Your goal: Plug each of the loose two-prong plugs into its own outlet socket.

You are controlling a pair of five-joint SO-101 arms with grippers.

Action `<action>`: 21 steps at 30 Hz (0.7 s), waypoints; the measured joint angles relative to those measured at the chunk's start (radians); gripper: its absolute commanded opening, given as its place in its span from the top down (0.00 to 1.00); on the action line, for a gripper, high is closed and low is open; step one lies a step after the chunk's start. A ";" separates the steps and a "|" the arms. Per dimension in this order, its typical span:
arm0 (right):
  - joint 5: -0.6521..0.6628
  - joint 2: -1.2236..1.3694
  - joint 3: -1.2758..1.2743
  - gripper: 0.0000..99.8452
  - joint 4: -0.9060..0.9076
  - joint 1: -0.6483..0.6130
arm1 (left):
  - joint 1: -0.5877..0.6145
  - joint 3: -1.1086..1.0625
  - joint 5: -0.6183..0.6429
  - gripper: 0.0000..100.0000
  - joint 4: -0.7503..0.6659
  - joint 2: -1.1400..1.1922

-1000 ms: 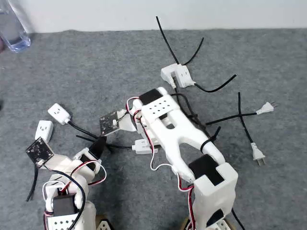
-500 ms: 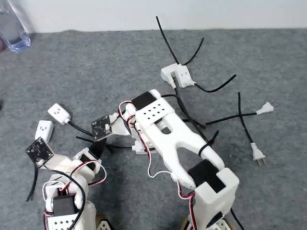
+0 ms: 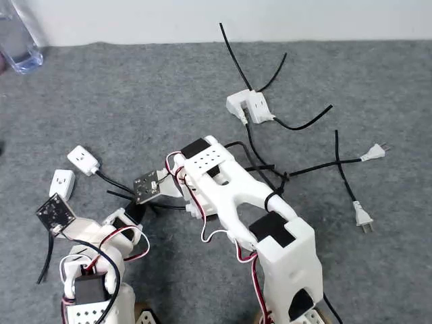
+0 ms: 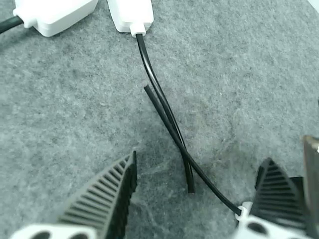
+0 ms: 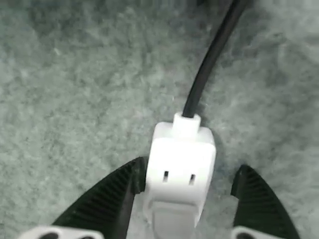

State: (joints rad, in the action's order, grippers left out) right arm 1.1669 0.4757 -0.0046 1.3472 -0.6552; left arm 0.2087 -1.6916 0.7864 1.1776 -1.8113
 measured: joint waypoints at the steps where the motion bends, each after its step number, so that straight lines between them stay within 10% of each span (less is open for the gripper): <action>1: -0.002 0.000 0.000 0.94 -0.009 0.000 | 0.000 0.000 0.002 0.64 0.000 0.000; 21: -0.157 -0.029 0.488 0.99 0.250 0.124 | 0.000 0.000 0.002 0.64 0.000 0.000</action>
State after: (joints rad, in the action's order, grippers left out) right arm 1.0104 0.4465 0.4833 1.5973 -0.5309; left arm 0.2087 -1.6916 0.7879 1.1776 -1.8113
